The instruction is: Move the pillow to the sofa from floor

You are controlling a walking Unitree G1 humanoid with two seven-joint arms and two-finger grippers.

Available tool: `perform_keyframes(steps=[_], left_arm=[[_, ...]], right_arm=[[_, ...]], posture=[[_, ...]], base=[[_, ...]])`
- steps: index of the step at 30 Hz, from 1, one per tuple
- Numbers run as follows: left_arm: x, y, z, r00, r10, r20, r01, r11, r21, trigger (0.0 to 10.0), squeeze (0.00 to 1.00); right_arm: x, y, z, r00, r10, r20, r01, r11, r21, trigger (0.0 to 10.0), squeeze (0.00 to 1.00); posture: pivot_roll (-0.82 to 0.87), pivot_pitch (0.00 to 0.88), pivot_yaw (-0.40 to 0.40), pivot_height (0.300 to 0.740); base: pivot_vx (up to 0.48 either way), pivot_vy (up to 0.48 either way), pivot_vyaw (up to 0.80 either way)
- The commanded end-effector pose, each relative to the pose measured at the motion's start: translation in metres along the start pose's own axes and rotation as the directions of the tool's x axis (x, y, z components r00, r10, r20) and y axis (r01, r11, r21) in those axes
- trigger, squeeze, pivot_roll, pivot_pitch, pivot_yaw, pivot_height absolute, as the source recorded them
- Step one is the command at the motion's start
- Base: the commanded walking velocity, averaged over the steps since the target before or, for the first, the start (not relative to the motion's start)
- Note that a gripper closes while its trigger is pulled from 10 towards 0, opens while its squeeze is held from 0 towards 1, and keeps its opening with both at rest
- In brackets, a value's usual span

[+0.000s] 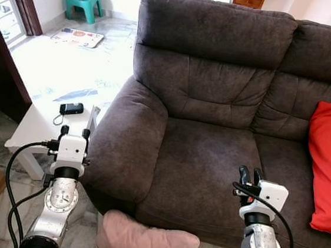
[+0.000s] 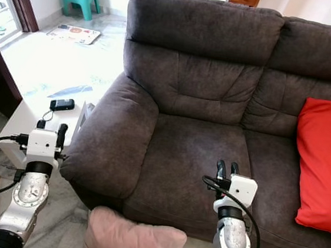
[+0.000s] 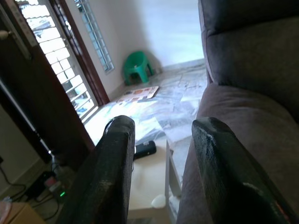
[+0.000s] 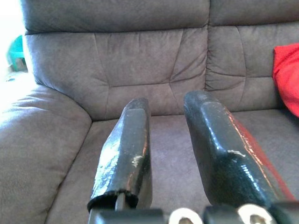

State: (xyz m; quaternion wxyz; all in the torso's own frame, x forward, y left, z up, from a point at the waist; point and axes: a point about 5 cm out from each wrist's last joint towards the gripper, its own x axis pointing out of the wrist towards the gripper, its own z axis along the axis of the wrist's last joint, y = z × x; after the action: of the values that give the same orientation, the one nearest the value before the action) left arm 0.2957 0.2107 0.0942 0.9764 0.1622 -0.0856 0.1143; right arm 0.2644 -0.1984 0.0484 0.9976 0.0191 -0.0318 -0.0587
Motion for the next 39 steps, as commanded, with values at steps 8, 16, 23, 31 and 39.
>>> perform_keyframes(steps=[8, 16, 23, 31, 39], left_arm=[[0.002, -0.003, 0.004, 1.000, -0.024, 0.006, 0.024, 1.000, -0.002, 10.0, 0.00], [0.004, 0.001, 0.001, 1.000, -0.019, -0.005, 0.019, 1.000, -0.001, 10.0, 0.00], [0.001, 0.003, -0.002, 1.000, -0.013, -0.015, 0.012, 1.000, -0.006, 10.0, 0.00], [0.004, 0.003, -0.001, 1.000, -0.008, -0.021, 0.008, 1.000, -0.012, 10.0, 0.00], [0.005, 0.002, -0.002, 0.999, -0.021, -0.025, 0.020, 1.000, -0.013, 10.0, 0.00]], right_arm=[[-0.001, -0.006, 0.007, 1.000, -0.016, 0.005, 0.016, 1.000, -0.005, 10.0, 0.00], [0.003, -0.002, 0.009, 1.000, 0.008, -0.001, -0.008, 1.000, -0.012, 10.0, 0.00], [0.007, -0.006, 0.008, 1.000, 0.000, -0.027, -0.001, 1.000, -0.025, 10.0, 0.00], [0.007, -0.005, 0.007, 0.999, 0.017, -0.038, -0.019, 0.999, -0.027, 10.0, 0.00], [0.009, -0.001, 0.006, 0.999, 0.024, -0.041, -0.024, 1.000, -0.016, 10.0, 0.00]], posture=[[0.01, 0.000, -0.024, 0.740], [0.03, 0.000, -0.041, 0.740], [0.03, 0.000, -0.045, 0.740], [0.03, 0.000, -0.053, 0.740], [0.02, 0.000, -0.043, 0.740]], base=[[0.000, 0.000, 0.00], [0.000, 0.000, 0.00], [0.000, 0.000, 0.00], [0.000, 0.000, 0.00], [0.000, 0.000, 0.00]])
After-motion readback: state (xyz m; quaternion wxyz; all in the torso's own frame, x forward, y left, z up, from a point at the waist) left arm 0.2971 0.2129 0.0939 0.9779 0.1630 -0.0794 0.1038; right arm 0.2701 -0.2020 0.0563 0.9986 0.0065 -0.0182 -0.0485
